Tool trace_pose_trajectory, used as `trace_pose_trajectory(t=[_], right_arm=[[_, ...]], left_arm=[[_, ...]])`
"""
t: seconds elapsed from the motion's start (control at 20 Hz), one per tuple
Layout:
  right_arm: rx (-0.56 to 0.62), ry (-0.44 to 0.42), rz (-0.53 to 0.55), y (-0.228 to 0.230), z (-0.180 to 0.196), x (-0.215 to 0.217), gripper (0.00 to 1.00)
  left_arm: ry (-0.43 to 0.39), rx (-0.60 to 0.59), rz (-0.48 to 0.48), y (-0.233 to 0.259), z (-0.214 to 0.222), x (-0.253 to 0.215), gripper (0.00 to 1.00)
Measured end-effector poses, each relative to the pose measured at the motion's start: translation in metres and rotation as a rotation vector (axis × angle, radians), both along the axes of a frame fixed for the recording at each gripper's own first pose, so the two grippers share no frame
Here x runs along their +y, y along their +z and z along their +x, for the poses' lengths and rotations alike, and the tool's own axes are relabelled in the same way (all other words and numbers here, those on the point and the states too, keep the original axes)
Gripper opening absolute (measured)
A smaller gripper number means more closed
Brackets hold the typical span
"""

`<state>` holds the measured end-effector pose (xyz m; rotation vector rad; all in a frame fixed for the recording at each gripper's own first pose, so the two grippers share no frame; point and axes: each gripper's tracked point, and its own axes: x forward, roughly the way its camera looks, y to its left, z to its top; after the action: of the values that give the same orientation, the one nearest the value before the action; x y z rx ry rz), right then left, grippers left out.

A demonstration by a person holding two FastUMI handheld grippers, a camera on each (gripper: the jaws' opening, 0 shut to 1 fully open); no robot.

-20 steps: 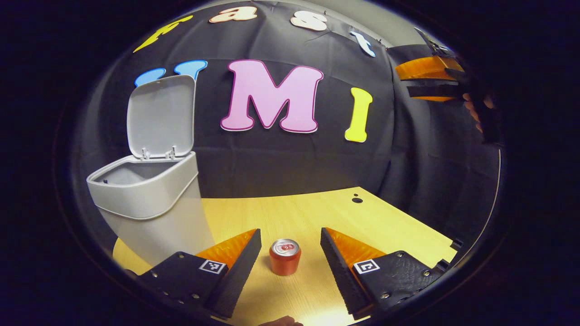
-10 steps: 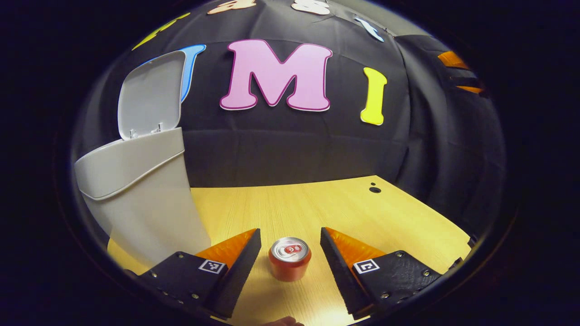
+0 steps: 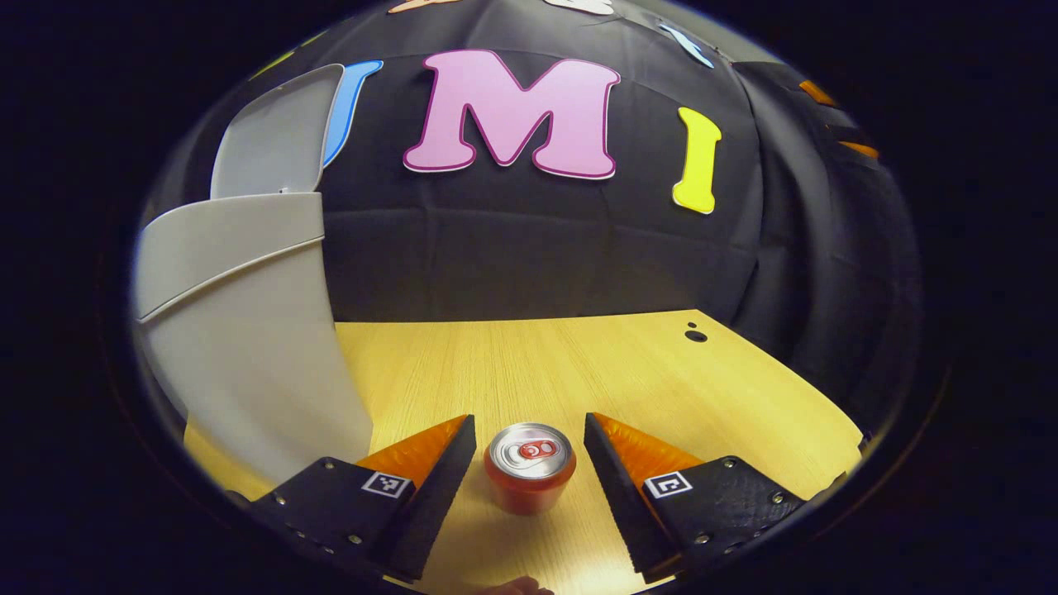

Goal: Press the lid of the desktop garbage bin to open it, pick up the crumpled paper on the desktop and throw it into the bin, then pick up the pop can on the desktop and drop it into the bin, and finally close the garbage bin lid.

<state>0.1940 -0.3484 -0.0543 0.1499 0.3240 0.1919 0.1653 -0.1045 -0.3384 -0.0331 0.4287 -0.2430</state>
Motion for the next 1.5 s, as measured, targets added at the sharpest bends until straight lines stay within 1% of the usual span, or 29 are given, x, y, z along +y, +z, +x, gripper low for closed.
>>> trace_pose_trajectory(t=[0.25, 0.7, 0.9, 1.0, 1.05, 1.1, 1.25, 1.5], right_arm=[[0.015, 0.000, -0.018, -0.007, -0.003, -0.003, 0.97], [0.035, -0.033, -0.027, -0.013, -0.007, -0.014, 0.97], [0.041, -0.041, -0.017, -0.015, -0.007, -0.016, 0.97], [0.041, -0.042, -0.016, -0.016, -0.007, -0.016, 0.97], [0.041, -0.041, -0.015, -0.017, -0.008, -0.017, 0.97], [0.042, -0.039, -0.015, -0.017, -0.007, -0.015, 0.97], [0.035, -0.033, -0.014, -0.016, -0.007, -0.015, 0.98], [0.014, -0.022, 0.011, -0.009, -0.012, -0.012, 0.98]], left_arm=[[-0.009, 0.023, 0.023, -0.020, 0.005, -0.004, 0.88], [-0.005, 0.095, 0.039, -0.057, 0.008, -0.002, 0.88], [-0.008, 0.102, 0.065, -0.063, 0.008, 0.000, 0.88], [-0.021, 0.106, 0.080, -0.062, 0.008, 0.000, 0.84], [-0.023, 0.108, 0.092, -0.061, 0.008, 0.000, 0.87], [-0.026, 0.106, 0.093, -0.058, 0.008, 0.001, 0.83], [-0.031, 0.075, 0.061, -0.033, 0.009, -0.002, 0.82], [-0.027, -0.026, -0.004, 0.048, 0.013, 0.002, 0.82]])
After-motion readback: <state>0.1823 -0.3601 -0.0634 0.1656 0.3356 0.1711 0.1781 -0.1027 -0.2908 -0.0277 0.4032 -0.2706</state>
